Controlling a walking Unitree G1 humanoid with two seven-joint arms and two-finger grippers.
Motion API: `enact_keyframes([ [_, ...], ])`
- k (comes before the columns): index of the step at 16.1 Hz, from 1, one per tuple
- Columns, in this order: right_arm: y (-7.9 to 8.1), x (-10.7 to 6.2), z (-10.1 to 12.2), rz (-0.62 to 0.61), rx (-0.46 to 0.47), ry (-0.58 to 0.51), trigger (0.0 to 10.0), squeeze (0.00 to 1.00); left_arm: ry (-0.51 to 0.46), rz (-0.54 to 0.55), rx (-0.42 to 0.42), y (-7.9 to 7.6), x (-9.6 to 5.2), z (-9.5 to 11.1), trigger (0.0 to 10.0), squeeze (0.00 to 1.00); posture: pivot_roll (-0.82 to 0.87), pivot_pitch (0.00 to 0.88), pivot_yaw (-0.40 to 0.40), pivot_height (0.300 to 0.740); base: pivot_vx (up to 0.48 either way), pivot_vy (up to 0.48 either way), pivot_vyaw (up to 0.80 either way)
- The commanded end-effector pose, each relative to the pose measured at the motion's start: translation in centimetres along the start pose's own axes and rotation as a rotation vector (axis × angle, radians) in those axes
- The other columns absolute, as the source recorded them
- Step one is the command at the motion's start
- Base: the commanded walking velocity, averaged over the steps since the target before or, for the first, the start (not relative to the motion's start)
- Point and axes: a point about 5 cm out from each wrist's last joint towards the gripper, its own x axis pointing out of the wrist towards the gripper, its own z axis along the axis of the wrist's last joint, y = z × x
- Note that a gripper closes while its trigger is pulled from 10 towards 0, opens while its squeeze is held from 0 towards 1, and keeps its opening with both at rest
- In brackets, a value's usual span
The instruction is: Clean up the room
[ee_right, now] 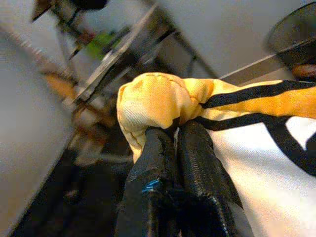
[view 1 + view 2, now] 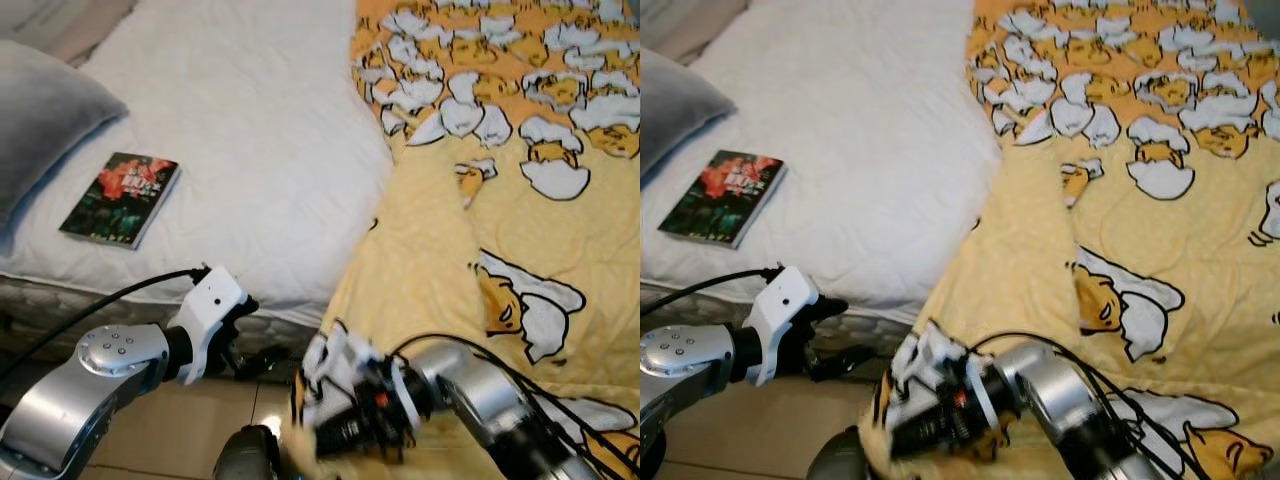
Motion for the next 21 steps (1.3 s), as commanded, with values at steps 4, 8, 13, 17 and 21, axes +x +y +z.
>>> enact_keyframes([
  [4, 2.4, 0.9, 0.2, 0.121, -0.004, 0.073, 0.0, 0.0, -0.001, -0.015, 0.013, -0.4, 0.2, -0.1, 10.0, 0.0, 0.13, 0.103, -0.002, 0.74, 0.0, 0.0, 0.0],
  [8, 2.2, 0.7, 0.2, 0.058, 0.008, 0.103, 10.0, 1.0, 0.001, -0.019, 0.017, -0.4, 0.3, -0.1, 10.0, 0.0, 0.13, 0.104, 0.001, 0.74, 0.0, 0.0, 0.0],
  [13, 1.6, 0.7, 0.1, -0.024, -0.053, 0.111, 10.0, 1.0, 0.001, -0.019, 0.024, -0.3, 0.4, -0.1, 10.0, 0.0, 0.13, 0.101, 0.003, 0.74, 0.0, 0.0, 0.0],
  [17, -3.4, -1.4, 2.3, -0.565, -0.135, -0.05, 10.0, 0.27, -0.009, 0.007, 0.032, 0.0, 0.6, -0.1, 10.0, 0.0, 0.13, 0.097, 0.001, 0.74, 0.0, 0.0, 0.0],
  [21, -6.8, -4.9, 3.8, -1.069, -0.079, -0.2, 10.0, 0.0, -0.04, 0.063, 0.009, 0.4, 1.2, 0.0, 10.0, 0.0, 0.13, 0.09, 0.002, 0.74, 0.0, 0.0, 0.0],
])
